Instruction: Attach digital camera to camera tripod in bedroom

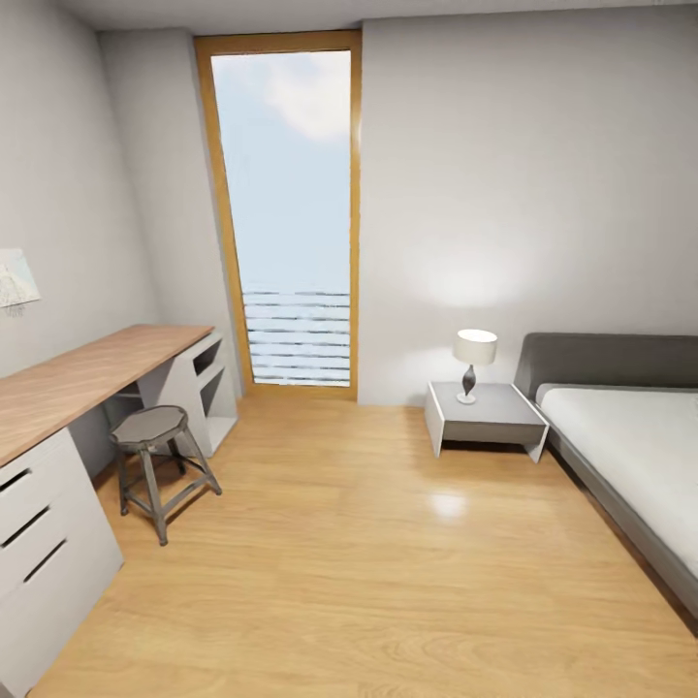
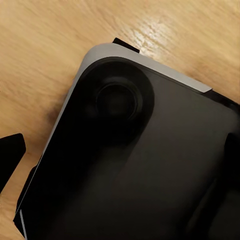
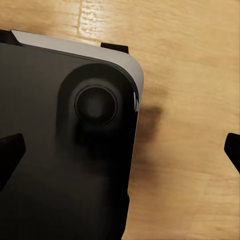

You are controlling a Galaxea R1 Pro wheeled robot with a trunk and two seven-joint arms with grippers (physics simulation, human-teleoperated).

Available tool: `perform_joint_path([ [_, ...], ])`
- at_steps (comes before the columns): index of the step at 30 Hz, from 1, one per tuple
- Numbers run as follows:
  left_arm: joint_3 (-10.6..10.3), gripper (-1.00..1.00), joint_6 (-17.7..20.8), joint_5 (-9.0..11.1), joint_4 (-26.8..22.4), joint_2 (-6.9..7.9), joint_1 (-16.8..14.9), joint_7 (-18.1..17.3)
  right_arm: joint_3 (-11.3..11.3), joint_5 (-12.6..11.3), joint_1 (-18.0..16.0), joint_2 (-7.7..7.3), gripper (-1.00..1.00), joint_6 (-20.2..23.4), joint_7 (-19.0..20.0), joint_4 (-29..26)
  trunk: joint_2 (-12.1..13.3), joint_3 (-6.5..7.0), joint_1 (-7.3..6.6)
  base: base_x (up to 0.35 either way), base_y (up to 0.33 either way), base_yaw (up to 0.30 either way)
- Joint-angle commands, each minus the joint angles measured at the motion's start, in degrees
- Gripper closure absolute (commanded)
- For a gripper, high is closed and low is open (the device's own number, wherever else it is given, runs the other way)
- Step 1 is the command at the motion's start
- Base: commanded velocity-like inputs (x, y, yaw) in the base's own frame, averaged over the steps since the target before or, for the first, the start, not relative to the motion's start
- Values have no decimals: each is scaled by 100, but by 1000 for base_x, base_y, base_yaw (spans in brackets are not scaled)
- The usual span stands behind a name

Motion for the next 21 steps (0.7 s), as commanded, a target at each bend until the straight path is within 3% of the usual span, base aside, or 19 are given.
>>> perform_joint_path([
  [1, -48, -100, -11, 46, -10, 0, 3, 15, -29, 52, -1, 0, -100, -13, -3, 0, -2, -4, 0, -19, 31, -2],
  [21, -40, -100, -11, 46, -10, -2, 3, 23, -23, 52, -1, 3, -100, -4, -12, 0, -2, -4, 0, -112, 123, 0],
])
